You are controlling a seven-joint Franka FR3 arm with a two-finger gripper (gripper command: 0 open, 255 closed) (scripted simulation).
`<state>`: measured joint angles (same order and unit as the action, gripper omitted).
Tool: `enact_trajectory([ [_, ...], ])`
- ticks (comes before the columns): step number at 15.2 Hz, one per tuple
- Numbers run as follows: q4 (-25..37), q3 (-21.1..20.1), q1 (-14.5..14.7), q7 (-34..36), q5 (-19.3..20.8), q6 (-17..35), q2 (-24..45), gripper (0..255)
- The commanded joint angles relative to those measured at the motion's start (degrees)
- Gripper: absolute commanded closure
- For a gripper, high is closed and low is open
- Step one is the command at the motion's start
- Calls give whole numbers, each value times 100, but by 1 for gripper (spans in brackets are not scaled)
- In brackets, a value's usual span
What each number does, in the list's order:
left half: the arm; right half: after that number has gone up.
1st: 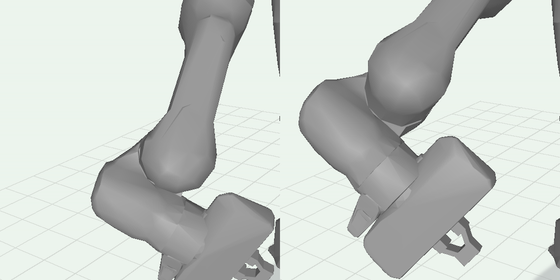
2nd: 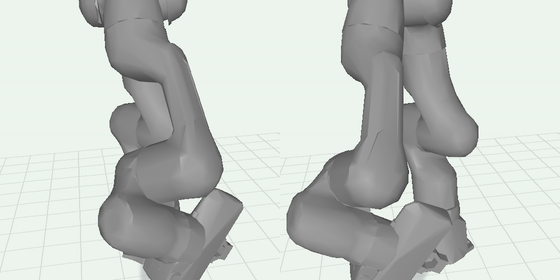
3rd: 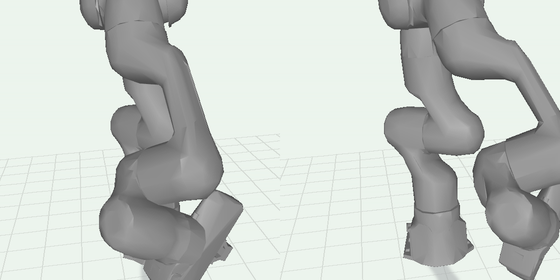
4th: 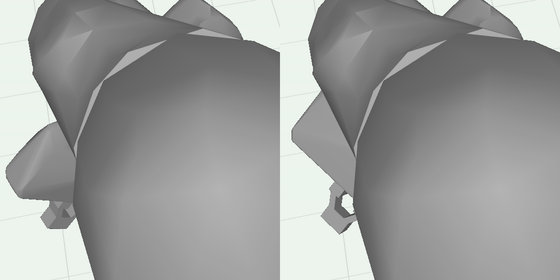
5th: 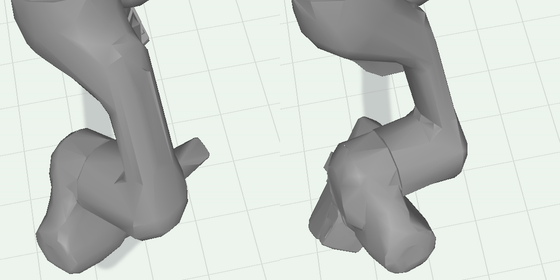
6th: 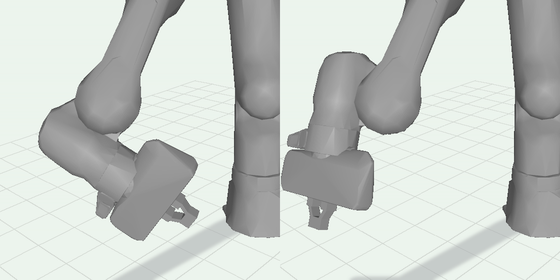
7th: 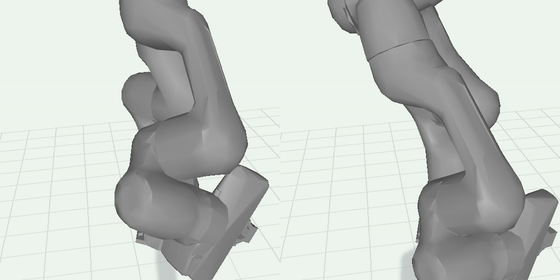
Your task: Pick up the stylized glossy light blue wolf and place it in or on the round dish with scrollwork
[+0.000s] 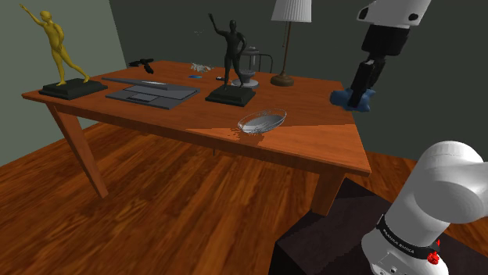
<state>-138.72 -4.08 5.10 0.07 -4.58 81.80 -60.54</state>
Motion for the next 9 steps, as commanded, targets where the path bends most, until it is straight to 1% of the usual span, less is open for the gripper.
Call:
enact_trajectory([
  [1,208,-94,-8,61,-60,230,427,255],
  [5,653,-280,-46,177,-135,700,1330,255],
  [9,1213,-460,-93,310,-155,1059,2238,255],
])
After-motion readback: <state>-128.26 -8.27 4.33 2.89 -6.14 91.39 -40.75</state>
